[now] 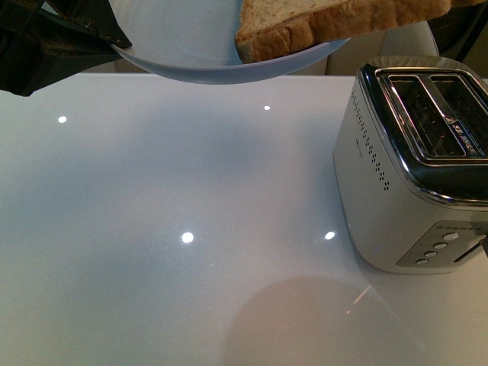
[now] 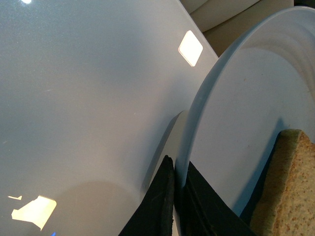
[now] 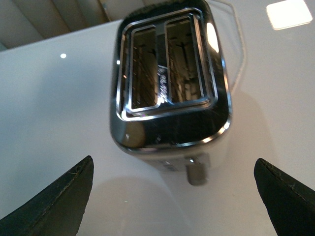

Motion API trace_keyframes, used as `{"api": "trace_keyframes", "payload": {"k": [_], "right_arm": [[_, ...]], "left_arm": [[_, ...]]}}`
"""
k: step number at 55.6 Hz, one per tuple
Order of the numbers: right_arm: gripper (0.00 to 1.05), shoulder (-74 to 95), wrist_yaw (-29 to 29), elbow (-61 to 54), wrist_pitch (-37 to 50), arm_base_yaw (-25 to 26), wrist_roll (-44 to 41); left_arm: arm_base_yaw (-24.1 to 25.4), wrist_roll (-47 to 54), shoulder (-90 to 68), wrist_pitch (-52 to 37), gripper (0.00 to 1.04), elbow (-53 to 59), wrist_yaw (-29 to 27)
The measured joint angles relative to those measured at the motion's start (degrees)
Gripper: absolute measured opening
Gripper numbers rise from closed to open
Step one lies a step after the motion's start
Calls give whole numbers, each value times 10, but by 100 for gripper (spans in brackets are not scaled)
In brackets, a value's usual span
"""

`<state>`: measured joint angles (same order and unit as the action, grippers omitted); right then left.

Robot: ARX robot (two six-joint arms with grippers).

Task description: Left arm holds plate, right arm toasts bread

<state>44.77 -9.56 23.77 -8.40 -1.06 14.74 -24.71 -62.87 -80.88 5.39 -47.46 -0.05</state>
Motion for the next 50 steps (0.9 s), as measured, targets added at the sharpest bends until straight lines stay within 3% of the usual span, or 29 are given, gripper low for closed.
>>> {"api": "trace_keyframes", "payload": {"k": [25,50], "right_arm": [[96,156,-63,109,136,-129,232],[96,218,-64,120,182,-175,326]], "left_arm": [[0,0,0,0,3,0,0],[0,0,0,0,3,0,0]]}}
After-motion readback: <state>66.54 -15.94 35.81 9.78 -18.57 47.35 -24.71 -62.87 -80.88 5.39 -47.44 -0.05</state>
